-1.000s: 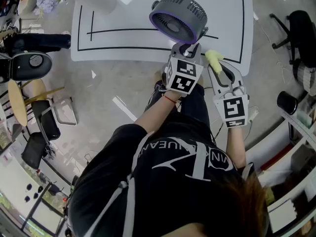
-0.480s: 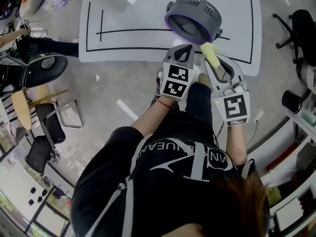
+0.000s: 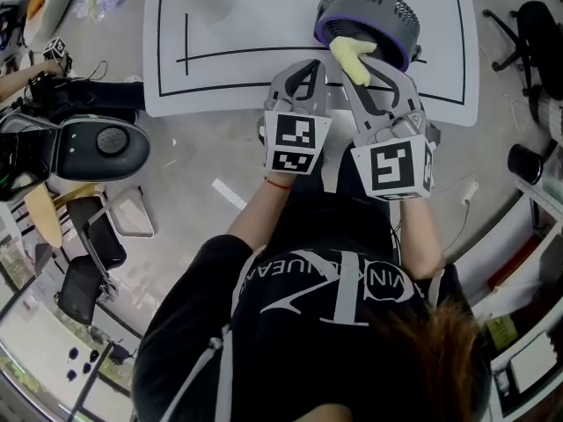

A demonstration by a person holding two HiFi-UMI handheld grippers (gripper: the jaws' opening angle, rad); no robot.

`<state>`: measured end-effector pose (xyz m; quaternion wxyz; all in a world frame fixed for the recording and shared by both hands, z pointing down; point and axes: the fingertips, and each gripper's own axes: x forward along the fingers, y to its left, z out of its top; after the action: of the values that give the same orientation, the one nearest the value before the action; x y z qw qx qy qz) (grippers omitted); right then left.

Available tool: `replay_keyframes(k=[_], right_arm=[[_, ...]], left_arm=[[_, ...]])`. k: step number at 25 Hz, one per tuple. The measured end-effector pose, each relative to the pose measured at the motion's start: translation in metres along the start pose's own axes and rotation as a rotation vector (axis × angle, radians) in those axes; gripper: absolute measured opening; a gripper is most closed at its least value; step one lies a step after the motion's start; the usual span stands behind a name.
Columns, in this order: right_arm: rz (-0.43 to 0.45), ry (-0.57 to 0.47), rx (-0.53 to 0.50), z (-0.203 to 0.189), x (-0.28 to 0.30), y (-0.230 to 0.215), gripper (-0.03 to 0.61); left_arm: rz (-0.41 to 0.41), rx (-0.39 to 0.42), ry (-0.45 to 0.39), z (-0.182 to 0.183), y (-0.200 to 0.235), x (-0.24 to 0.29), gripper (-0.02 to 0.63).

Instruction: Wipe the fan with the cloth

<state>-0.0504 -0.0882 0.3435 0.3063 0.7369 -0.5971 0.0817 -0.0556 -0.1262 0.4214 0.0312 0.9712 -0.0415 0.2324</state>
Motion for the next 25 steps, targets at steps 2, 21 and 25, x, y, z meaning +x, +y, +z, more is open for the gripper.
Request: replay_keyframes(k=[2,21,25], right_arm=[[-0.05,0.015,-0.06,0.01,0.011,-0.004,0.086],[-0.464,0.189,-0.349,0.014,0.01,-0.043,0.083],[-0.494,0.244,-0.412,0.004,0.004,-0.046,0.082]], left_arm=[[0.001,0.0,-0.015,0.002,0.006,-0.003,0.011],[-0.044,-0.02,-0.049,0.002,0.017,-0.015,0.011],[-0.062,-0.017,-0.048,0.002,0.014,-0.014,0.011]])
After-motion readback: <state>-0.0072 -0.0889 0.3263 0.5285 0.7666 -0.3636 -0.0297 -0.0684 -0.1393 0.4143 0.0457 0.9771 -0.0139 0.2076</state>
